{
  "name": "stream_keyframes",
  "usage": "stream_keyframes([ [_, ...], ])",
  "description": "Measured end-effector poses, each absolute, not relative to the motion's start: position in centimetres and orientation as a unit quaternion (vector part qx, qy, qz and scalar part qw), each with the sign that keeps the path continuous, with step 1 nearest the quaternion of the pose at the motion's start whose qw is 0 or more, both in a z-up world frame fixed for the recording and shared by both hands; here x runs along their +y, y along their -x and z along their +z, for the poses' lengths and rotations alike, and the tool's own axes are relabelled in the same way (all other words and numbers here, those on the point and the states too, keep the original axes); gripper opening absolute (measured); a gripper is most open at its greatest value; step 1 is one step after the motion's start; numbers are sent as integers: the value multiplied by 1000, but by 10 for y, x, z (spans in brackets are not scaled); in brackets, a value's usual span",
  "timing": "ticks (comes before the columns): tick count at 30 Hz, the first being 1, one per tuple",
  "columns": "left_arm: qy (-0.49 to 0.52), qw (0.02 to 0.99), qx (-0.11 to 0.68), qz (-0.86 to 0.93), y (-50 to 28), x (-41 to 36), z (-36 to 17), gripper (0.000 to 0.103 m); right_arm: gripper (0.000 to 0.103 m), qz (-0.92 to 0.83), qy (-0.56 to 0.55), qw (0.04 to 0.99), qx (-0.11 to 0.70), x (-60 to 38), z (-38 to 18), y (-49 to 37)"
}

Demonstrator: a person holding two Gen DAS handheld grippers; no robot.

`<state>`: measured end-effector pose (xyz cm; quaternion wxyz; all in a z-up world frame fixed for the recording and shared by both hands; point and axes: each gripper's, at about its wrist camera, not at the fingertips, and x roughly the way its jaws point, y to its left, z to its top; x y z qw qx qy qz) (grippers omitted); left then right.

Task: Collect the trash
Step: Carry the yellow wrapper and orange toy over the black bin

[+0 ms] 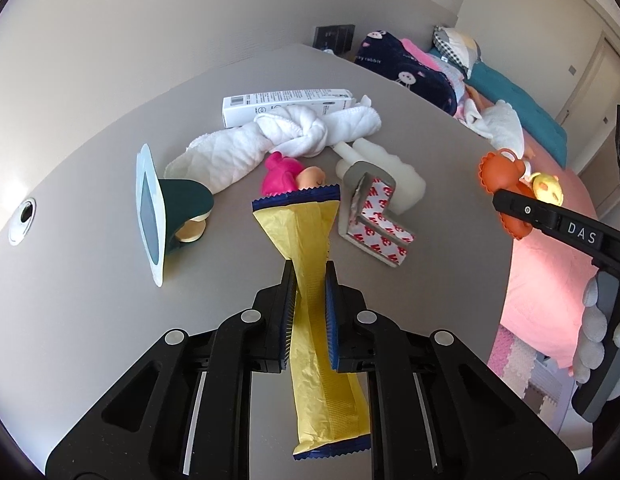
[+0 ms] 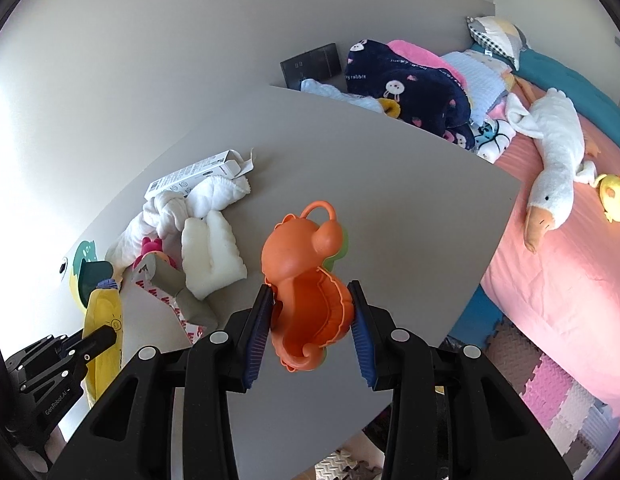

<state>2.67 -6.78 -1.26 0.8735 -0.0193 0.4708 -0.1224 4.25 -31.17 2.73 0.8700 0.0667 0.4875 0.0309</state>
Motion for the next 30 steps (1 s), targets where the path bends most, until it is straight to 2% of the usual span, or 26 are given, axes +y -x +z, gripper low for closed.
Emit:
stream_keyframes([
  [30,-60,852,447,-267,24,-222,14,13,40,-53,-117,888,441,-426,70,80],
])
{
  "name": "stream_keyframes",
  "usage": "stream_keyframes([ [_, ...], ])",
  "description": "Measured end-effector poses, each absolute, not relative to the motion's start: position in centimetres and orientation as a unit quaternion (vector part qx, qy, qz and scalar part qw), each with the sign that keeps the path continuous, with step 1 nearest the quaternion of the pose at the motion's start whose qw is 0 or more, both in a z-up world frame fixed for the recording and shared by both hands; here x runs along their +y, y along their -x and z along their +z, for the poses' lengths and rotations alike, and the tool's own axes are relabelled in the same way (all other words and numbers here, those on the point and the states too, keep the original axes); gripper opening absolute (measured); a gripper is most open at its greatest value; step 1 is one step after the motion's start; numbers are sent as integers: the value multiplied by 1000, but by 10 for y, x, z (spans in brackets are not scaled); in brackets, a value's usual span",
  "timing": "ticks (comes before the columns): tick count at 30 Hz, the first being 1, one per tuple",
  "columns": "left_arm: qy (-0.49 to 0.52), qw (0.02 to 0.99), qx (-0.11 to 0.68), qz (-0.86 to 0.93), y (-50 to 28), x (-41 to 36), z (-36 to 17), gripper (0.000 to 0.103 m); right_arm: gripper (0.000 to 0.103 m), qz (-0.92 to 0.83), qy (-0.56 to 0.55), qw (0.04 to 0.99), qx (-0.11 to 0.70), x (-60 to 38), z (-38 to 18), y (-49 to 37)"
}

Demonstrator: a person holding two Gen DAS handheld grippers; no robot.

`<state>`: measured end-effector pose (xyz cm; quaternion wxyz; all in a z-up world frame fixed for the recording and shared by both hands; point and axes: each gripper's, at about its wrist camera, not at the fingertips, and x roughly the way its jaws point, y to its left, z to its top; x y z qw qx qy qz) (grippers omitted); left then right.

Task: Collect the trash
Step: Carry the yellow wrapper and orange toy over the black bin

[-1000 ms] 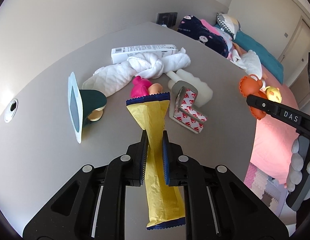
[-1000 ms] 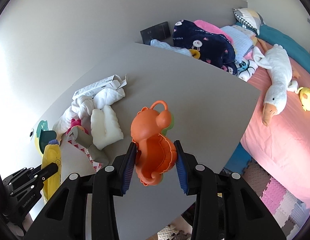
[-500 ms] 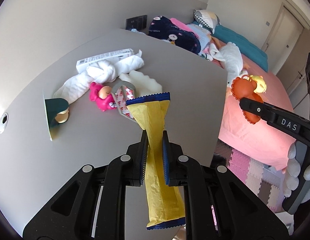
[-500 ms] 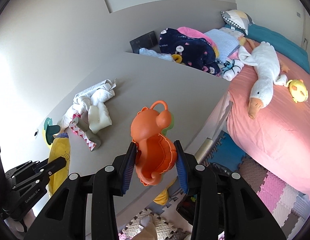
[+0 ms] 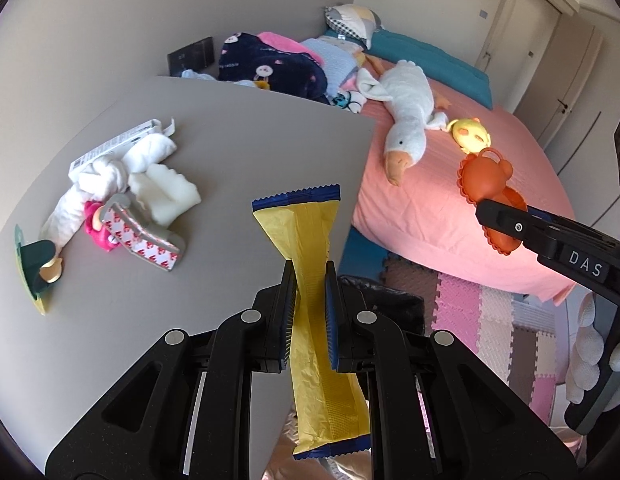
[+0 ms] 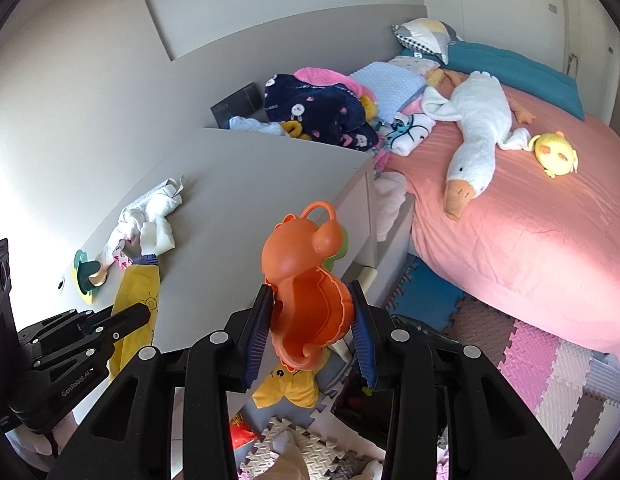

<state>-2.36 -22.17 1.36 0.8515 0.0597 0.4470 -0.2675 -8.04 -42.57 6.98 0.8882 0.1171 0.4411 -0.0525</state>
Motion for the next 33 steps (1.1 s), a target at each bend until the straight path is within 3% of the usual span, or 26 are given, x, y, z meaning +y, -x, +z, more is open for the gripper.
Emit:
stream_keyframes([
  [33,-146,760,469,-426,70,-392,-14,13,40,-203,-181,861,430,-554,67,177],
])
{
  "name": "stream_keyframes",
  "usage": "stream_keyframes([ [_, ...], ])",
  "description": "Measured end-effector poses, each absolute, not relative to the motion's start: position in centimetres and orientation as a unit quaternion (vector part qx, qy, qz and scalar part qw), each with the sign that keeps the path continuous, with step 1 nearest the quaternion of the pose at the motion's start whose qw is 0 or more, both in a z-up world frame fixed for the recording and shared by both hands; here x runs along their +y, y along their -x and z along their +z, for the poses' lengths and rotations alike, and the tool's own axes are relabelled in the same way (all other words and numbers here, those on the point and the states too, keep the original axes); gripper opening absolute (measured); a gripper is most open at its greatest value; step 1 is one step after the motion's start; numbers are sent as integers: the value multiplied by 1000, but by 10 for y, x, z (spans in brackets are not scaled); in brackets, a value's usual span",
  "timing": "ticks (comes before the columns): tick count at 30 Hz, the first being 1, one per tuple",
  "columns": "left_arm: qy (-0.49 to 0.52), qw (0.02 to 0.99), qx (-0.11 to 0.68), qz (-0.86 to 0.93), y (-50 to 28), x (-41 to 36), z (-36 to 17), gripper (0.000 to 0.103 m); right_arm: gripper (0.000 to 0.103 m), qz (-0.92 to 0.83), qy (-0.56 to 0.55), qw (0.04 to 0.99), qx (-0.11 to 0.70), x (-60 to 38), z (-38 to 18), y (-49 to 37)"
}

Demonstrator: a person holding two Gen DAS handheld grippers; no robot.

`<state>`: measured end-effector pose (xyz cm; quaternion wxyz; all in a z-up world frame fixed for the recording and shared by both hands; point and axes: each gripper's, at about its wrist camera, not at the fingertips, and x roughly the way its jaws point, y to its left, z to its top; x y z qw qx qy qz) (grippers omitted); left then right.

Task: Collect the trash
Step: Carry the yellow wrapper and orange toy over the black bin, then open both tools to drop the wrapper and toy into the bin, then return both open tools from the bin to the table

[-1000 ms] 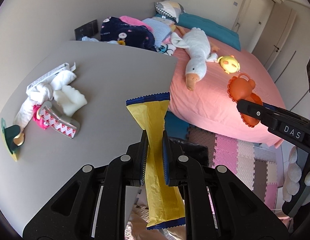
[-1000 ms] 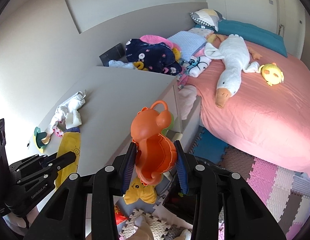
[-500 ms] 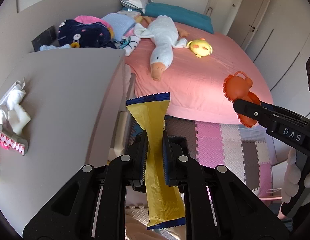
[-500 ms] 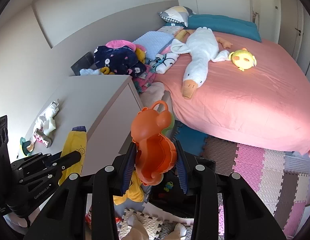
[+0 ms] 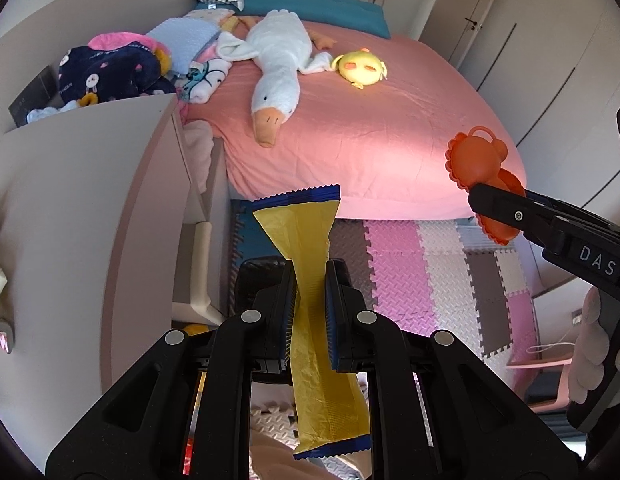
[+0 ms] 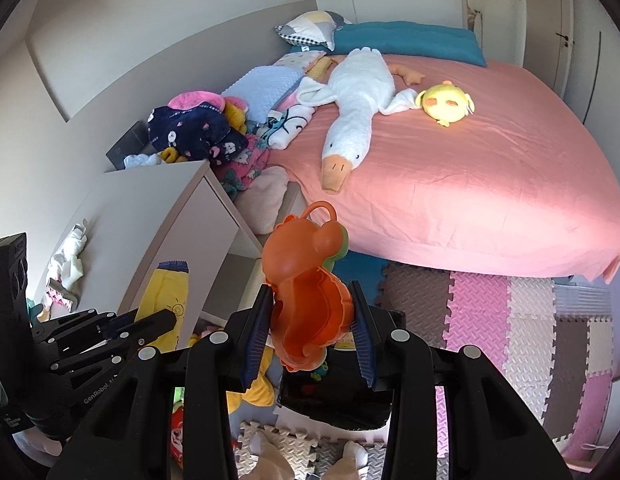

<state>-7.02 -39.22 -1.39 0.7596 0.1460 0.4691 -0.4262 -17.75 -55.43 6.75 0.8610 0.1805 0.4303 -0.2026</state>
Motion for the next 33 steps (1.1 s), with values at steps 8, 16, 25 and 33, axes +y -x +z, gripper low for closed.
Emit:
stream_keyframes([
  [8,-162,742,483,-436,65,-402,-23,15,40,-208,-185,853,441,-559,61,174],
  [16,-164,768,462,-412,61,-402,-23,77,53,-242,-172,855,425,-559,67,174],
  [25,-155,779,468,-388,50,-381,-24,77,53,-217,-175,865,418,-551,69,166],
  [33,-140,796,474,-350,34,-340,-23,77,53,-175,-165,872,427,-516,65,139],
])
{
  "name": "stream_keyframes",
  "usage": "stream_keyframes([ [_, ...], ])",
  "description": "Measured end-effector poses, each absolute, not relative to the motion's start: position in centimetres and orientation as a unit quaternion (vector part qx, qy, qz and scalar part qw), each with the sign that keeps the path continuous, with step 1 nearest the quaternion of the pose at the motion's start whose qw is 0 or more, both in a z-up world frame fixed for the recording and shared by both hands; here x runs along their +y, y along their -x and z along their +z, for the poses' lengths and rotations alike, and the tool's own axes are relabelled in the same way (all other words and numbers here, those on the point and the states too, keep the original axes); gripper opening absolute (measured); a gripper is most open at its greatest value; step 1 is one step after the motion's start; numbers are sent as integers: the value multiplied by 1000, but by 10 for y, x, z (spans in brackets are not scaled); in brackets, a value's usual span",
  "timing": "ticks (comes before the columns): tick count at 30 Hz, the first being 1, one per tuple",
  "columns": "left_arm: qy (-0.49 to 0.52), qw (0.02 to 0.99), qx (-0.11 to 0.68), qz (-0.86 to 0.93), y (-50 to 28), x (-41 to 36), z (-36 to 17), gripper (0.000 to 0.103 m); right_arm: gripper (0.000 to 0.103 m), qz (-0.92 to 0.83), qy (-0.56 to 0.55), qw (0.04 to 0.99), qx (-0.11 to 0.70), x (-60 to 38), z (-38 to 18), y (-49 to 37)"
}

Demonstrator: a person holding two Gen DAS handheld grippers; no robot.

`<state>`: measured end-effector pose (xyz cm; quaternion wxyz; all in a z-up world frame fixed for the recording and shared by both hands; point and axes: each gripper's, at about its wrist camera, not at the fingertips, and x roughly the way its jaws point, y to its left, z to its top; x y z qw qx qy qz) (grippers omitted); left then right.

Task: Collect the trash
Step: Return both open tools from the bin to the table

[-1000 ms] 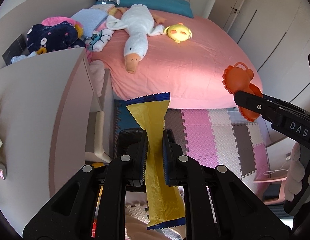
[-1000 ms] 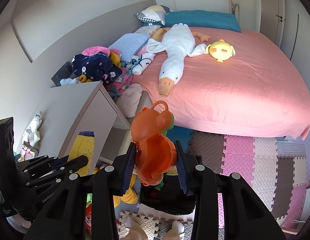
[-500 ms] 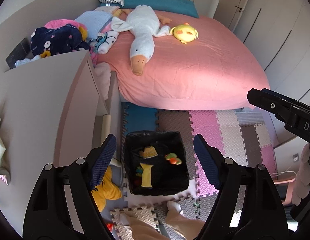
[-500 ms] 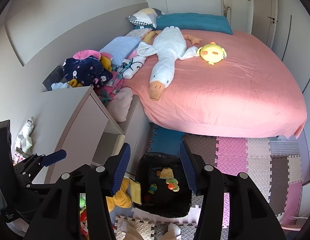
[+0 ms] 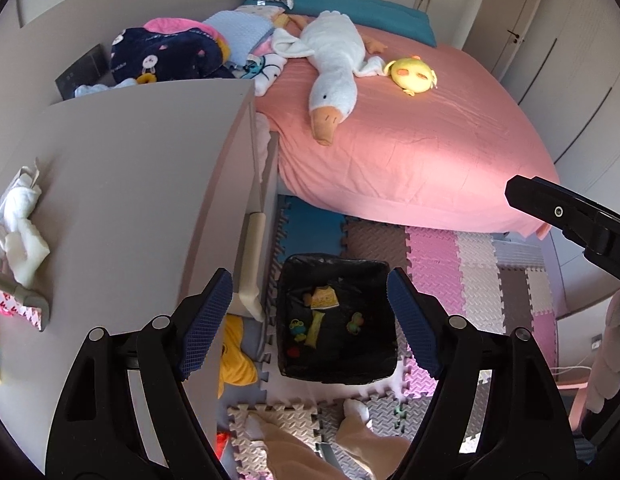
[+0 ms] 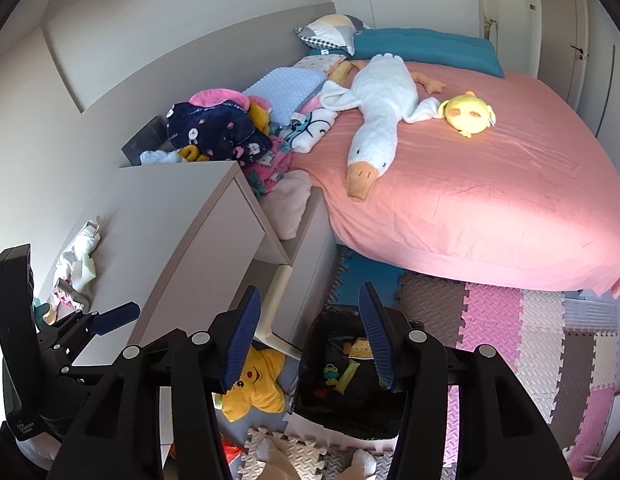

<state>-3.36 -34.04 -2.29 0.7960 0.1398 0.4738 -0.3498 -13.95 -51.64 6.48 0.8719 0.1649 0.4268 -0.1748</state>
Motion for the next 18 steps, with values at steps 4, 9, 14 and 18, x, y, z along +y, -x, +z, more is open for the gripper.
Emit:
stream_keyframes([
  [4,-134,806,475,-327,26,-320,-23,77,53,-150,-157,876,431,-497,63,127],
  [9,-119,816,480,-300,14,-289,-24,77,53,-115,-141,880,439,-468,60,111],
  [14,-109,828,480,-270,5,-257,-22,77,53,-83,-128,880,450,-439,56,92],
  [18,-99,837,481,-241,0,-228,-22,77,53,-57,-120,880,456,-416,52,78],
])
